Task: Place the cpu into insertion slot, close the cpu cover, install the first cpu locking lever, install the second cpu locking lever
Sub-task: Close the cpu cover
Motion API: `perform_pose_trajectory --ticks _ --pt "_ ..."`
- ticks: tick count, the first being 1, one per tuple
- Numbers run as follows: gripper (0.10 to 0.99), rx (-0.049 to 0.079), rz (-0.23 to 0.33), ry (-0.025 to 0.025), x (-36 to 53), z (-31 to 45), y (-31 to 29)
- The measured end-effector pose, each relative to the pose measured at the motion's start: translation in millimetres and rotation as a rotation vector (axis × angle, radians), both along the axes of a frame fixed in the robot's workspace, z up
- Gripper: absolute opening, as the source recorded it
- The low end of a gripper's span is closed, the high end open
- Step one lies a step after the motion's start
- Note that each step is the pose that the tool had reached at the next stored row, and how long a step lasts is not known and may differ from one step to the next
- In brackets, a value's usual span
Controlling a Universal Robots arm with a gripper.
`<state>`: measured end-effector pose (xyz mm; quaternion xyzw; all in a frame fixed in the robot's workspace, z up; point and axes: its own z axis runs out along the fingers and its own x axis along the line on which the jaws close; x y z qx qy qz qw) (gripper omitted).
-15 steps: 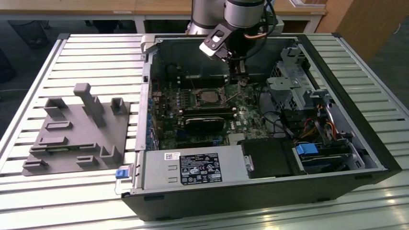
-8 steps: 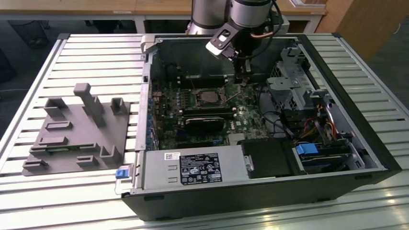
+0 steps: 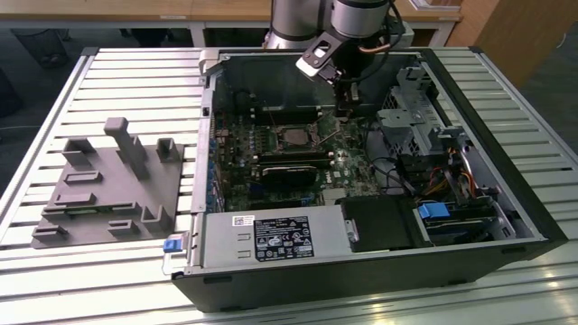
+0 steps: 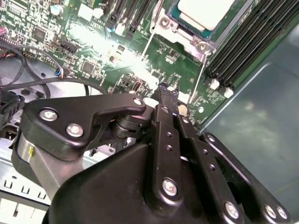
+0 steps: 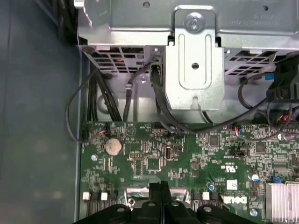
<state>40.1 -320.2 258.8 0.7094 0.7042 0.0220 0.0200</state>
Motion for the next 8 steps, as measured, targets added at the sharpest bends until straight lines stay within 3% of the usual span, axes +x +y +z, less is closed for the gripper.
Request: perform_pose_trajectory --ticks 8 --pt "0.106 0.0 -0.006 0.0001 8.6 -2.6 1.2"
